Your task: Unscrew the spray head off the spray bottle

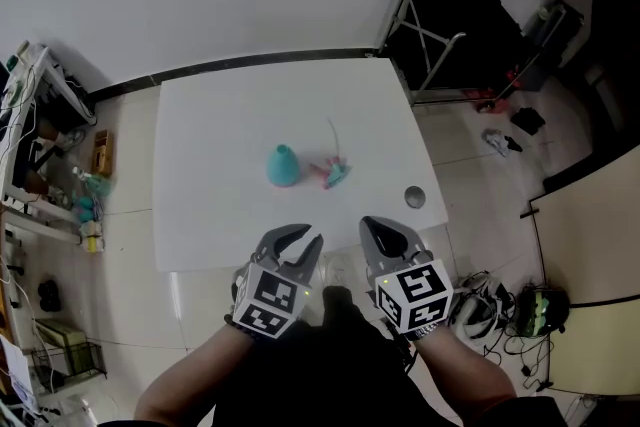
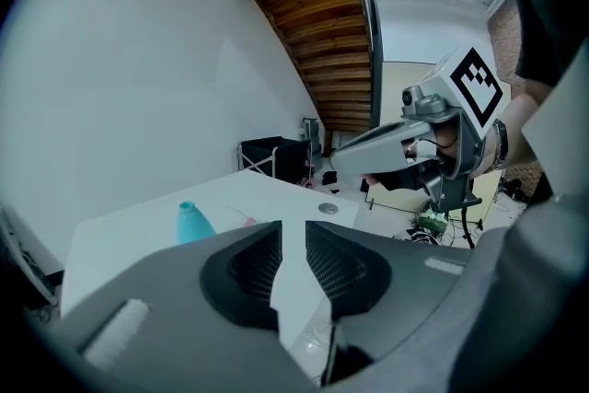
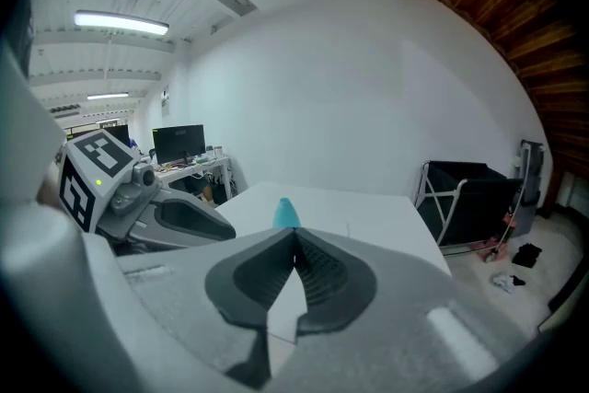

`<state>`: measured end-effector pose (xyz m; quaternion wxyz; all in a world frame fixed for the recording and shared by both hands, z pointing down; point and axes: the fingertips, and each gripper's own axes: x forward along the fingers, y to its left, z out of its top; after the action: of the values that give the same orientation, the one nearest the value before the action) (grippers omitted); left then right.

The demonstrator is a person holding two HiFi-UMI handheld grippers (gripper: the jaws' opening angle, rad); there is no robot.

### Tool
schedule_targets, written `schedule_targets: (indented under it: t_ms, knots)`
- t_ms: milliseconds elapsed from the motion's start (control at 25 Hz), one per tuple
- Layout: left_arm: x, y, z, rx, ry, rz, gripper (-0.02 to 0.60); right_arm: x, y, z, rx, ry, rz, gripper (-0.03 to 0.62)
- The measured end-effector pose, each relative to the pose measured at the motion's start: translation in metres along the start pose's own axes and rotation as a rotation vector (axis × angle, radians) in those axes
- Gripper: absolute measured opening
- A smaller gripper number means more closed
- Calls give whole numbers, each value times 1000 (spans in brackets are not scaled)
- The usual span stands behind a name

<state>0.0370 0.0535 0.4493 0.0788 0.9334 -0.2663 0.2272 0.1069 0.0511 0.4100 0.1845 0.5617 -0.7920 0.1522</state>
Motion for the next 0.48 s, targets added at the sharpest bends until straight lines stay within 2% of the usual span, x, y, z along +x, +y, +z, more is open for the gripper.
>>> schedule_targets:
  t_ms: [480]
  knots:
    - [51,16,-8,-27,81,30,149,41,-38,-8,-38,52,60,-9]
